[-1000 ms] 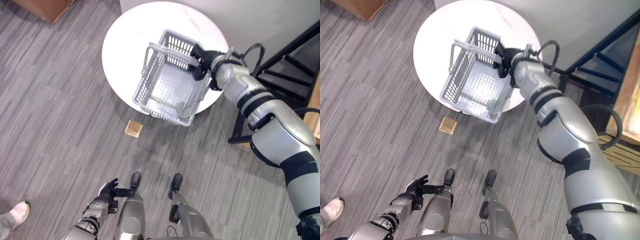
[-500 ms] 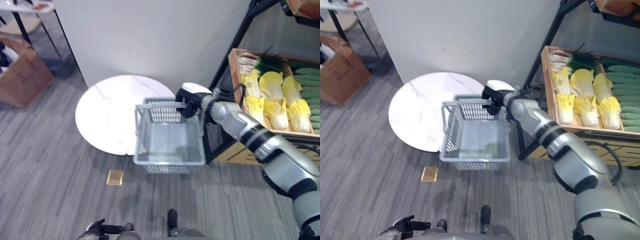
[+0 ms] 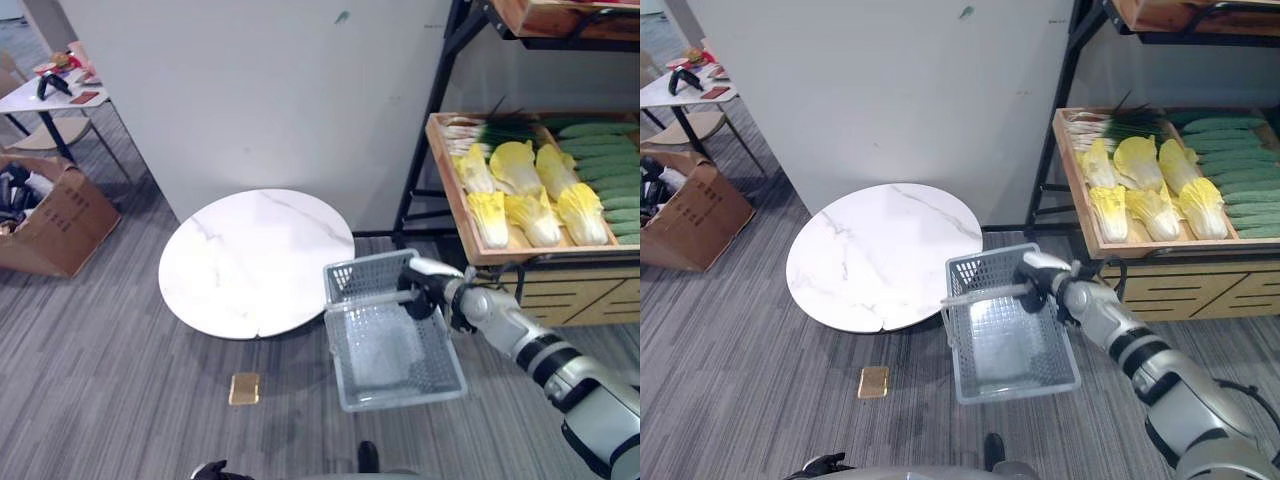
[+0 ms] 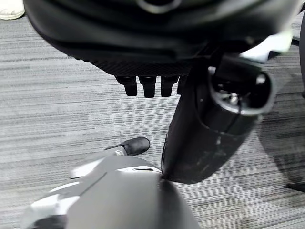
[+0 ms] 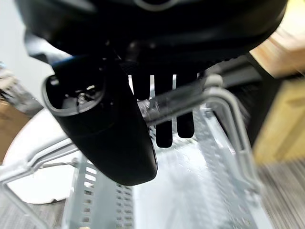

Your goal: Get the vegetables into the basket

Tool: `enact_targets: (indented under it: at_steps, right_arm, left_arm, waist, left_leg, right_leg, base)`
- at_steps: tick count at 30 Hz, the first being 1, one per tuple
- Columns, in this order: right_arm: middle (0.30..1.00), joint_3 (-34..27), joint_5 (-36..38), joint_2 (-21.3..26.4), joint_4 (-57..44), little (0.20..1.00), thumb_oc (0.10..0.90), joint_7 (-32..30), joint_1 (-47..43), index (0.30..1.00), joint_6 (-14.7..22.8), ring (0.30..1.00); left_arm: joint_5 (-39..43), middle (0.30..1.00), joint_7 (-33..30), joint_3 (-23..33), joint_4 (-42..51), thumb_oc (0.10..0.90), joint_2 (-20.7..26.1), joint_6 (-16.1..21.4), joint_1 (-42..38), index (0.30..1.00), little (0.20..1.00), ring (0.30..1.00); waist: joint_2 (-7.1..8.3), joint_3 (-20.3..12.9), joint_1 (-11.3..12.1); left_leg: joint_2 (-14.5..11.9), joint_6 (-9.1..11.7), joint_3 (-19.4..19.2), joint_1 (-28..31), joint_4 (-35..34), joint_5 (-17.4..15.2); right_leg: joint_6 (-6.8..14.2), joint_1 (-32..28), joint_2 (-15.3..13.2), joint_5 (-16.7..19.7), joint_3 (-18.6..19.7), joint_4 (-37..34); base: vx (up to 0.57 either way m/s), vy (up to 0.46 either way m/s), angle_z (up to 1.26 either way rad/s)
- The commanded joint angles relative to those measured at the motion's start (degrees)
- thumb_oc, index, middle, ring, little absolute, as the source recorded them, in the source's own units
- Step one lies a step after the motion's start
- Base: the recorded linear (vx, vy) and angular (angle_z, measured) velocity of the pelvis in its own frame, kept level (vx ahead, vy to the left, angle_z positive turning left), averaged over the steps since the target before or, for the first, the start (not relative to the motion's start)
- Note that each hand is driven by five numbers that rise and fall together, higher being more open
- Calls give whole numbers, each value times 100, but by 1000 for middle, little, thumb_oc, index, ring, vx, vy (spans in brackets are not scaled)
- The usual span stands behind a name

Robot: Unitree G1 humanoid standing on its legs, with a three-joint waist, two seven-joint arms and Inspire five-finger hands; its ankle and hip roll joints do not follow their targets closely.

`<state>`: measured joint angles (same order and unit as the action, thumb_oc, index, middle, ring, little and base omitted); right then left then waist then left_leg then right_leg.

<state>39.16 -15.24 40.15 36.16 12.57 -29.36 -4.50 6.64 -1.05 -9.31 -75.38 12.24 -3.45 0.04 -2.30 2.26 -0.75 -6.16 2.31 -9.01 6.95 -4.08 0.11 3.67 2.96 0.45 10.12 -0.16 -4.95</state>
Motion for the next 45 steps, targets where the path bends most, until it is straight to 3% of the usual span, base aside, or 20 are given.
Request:
enact_targets:
  at_steps: [1, 3, 10, 20, 37, 45]
  right_arm:
    - [300, -648, -244, -7, 677, 300, 400, -497, -716, 300, 175, 300]
    - [300, -533, -636, 177, 916, 300, 400, -486, -678, 300, 229, 300]
    - [300, -672, -935, 243, 1608, 300, 400, -525, -153, 300, 259, 300]
    - [300, -1380, -707, -222, 2936, 300, 400, -879, 1021, 300, 228, 300]
    - [300, -1805, -410, -915, 3262, 300, 400, -1126, 1889, 300, 144, 300]
    - [300, -1992, -240, -938, 3205, 300, 400, -1123, 2068, 300, 116, 300]
  left_arm:
    - [-360, 1000, 53, -61, -579, 900, 196, -83, 14, 1000, 1000, 1000]
    - [-411, 1000, 82, -81, -595, 900, 208, -83, 20, 1000, 1000, 1000]
    - [-482, 1000, 88, -196, -602, 900, 191, -64, -58, 1000, 1000, 1000]
    - [-612, 1000, 34, -305, -509, 900, 228, 17, -89, 1000, 1000, 1000]
    - [-852, 1000, -134, -248, -513, 900, 360, 21, -180, 1000, 1000, 1000]
    - [-561, 1000, -174, -130, -250, 900, 396, 55, -219, 1000, 1000, 1000]
  waist:
    - [471, -102, -15]
    - [456, -72, -33]
    - [406, -45, -136]
    - [415, -9, -183]
    - [471, 60, -220]
    - [420, 119, -265]
  left_leg:
    - [575, -229, 13, 139, -92, -297]
    - [569, -219, 16, 151, -92, -296]
    - [561, -223, 25, 159, -92, -307]
    - [595, -263, 99, 132, -92, -360]
    - [673, -385, 44, 132, -92, -497]
    - [734, -466, -59, 177, -91, -576]
  right_leg:
    - [-92, -910, 97, -1163, 81, 158]
    - [-87, -913, 106, -1162, 86, 170]
    - [-83, -928, 104, -1149, 113, 165]
    - [-52, -912, 69, -1133, 78, 174]
    - [63, -806, 9, -1100, 167, 284]
    - [137, -759, -26, -1081, 298, 359]
  base:
    - [-18, -38, -10]
    - [-18, -35, -11]
    - [-3, -7, -2]
    - [2, 14, 0]
    - [12, 50, -1]
    - [24, 79, -6]
